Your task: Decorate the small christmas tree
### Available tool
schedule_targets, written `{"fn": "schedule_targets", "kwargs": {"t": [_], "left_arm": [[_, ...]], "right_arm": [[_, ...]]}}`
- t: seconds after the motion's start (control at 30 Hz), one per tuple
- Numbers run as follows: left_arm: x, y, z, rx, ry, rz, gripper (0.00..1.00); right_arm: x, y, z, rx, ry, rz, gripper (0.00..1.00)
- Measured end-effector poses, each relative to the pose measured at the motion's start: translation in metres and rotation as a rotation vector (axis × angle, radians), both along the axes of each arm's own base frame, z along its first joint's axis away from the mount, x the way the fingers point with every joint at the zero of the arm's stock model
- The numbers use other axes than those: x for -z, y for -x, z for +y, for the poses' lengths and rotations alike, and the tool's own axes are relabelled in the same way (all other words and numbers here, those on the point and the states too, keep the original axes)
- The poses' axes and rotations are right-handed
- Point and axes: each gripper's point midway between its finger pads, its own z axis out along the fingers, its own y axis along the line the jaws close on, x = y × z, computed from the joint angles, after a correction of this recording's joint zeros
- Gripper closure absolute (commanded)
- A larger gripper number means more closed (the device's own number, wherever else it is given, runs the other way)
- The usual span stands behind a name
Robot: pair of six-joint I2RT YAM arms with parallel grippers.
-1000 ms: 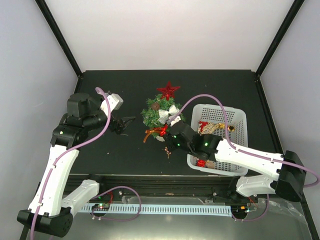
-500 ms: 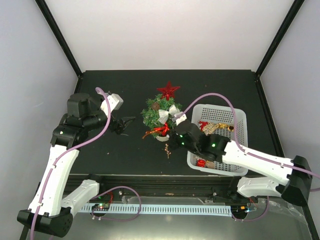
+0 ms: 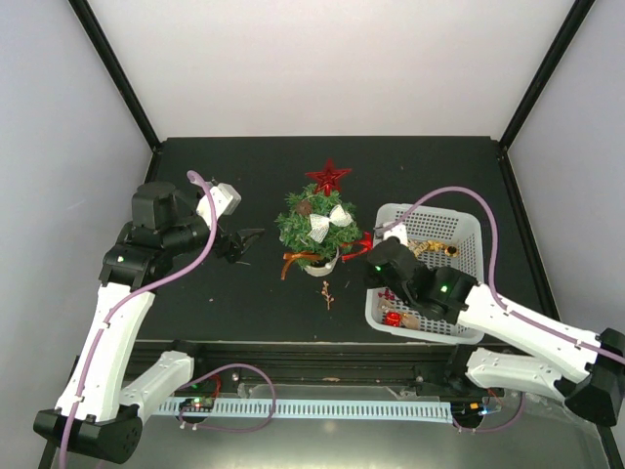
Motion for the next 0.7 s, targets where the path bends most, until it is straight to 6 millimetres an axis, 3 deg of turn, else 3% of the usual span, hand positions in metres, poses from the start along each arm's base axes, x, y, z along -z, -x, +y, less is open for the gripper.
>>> {"fn": "schedule_targets", "kwargs": {"t": [0.2,0.43,0.47,0.6,0.7], "left_arm": [[0.000,0.000,0.000,0.003,0.002,0.001,0.01],[0.000,0.000,-0.001,0.006,0.003,0.003,0.01],[0.000,0.000,-0.001,0.006,0.003,0.003,0.01],[0.000,0.000,-0.001,0.006,0.003,0.004,0.01],[0.000,0.000,-0.001,0.006,0.003,0.004,0.01]], "right_arm": [[0.031,-0.005,-0.062,0.198,0.081,0.064,0.99],[0.069,-0.010,-0.103,0.340,0.181,0.169,0.99],[0.077,-0.010,-0.107,0.352,0.201,0.194,0.95],[0.100,-0.007,-0.113,0.362,0.253,0.273,0.63],[0.103,-0.004,-0.111,0.344,0.257,0.292,0.54]]}}
